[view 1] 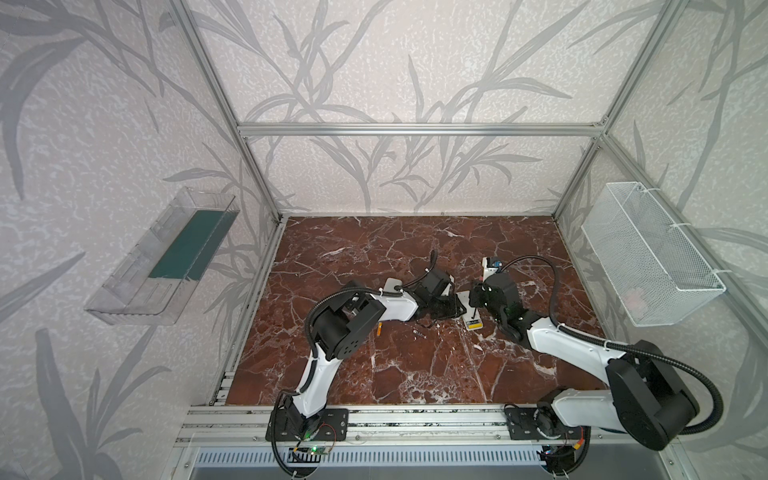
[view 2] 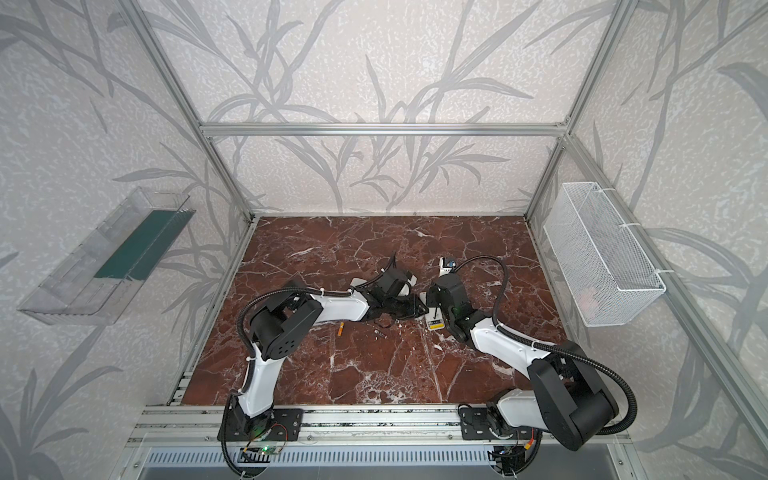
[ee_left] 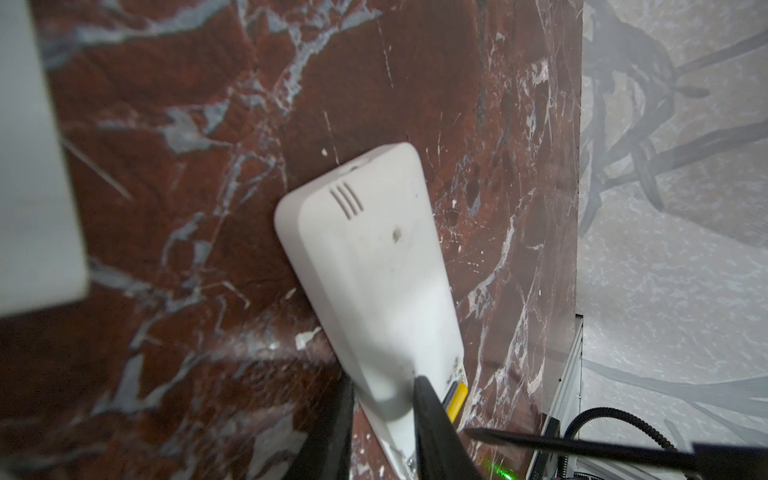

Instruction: Unload the batteries from the remote control

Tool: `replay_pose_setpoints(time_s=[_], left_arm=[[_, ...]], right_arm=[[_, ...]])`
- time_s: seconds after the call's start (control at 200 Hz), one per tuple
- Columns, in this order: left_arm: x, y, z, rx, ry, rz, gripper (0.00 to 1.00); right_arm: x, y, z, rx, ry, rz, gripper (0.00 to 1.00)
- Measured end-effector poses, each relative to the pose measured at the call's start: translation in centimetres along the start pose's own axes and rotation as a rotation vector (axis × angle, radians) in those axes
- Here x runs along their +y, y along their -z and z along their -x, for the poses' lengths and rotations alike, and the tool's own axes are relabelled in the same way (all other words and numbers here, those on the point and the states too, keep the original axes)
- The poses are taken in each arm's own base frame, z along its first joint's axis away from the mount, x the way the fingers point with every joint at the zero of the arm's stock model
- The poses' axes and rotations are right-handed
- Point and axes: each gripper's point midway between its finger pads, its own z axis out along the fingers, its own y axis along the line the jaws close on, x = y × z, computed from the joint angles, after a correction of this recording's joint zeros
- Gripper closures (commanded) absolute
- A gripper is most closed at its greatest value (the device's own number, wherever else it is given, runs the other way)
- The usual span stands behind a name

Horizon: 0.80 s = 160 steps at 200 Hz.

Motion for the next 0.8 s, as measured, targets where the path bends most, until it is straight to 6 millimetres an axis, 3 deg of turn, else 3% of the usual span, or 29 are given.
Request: replay_pose_setpoints(time_s=[0.31,0.62,0.801], left_arm=[[-1.2,-1.6,1.2,0.013,-0.032,-0.031,0.71],[-2.0,-2.7,2.3,0.038,-0.079,-0.032,0.71],[-1.2,-1.9,2.5,0.026,-0.083,-0.013,0.71]], right_arm=[[-6.0,0.5,-0.5,0.059,-0.060,-0.191,1.00],[-6.0,1.2,-0.2,0.061,-0.052,-0.178,1.00],[-5.4,0.2,2.4,0.035,-0.030,-0.150,1.00]])
